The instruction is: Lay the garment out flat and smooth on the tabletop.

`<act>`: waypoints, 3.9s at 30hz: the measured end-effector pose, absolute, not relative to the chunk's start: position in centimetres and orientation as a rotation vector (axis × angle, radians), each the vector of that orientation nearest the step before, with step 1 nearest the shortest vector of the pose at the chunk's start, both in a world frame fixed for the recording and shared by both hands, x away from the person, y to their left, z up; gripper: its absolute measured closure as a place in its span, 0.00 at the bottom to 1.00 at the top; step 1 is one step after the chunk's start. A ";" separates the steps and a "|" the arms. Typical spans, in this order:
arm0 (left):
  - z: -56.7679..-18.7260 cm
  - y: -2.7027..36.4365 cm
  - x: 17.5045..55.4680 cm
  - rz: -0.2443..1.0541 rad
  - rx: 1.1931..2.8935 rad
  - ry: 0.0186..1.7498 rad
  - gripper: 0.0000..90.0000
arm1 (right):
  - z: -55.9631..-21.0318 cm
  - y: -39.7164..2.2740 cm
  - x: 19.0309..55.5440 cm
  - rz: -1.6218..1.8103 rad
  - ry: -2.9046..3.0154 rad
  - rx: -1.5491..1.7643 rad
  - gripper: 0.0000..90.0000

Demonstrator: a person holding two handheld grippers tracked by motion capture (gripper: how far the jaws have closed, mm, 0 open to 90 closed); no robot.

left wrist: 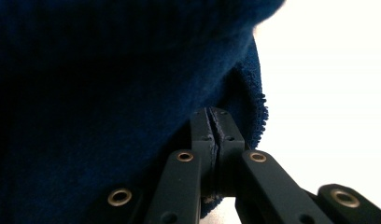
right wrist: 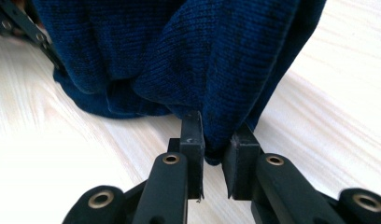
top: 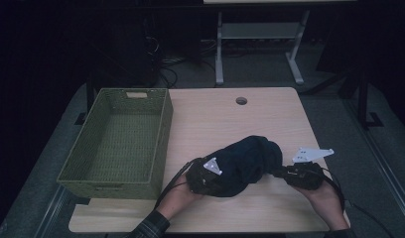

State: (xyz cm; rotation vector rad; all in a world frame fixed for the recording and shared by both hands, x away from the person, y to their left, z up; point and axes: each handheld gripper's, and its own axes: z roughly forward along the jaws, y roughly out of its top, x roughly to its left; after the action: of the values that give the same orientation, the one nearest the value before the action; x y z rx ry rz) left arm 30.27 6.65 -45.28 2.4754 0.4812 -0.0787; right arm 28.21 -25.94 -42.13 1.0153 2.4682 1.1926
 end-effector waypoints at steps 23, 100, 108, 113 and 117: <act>-45.2 6.6 30.2 -0.079 2.485 0.480 0.99 | -36.7 -24.2 33.3 1.231 2.394 1.006 0.89; -45.2 6.8 30.4 -0.120 2.484 0.499 0.99 | -41.0 -20.1 49.8 1.021 2.297 1.329 0.68; -45.3 6.8 30.5 -0.132 2.477 0.494 0.99 | -38.8 -21.2 47.3 1.022 2.273 1.263 0.80; -45.2 6.9 30.5 -0.127 2.479 0.492 0.99 | -38.9 -21.1 44.5 0.928 2.293 1.186 0.92; -45.3 6.9 30.6 -0.123 2.478 0.489 0.99 | -39.2 -21.7 42.8 0.975 2.330 1.198 1.00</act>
State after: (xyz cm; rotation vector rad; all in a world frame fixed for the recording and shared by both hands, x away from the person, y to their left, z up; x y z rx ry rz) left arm 30.56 6.86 -45.29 2.4782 0.4887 -0.1233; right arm 42.75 -21.72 -39.17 1.1976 2.3295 0.9745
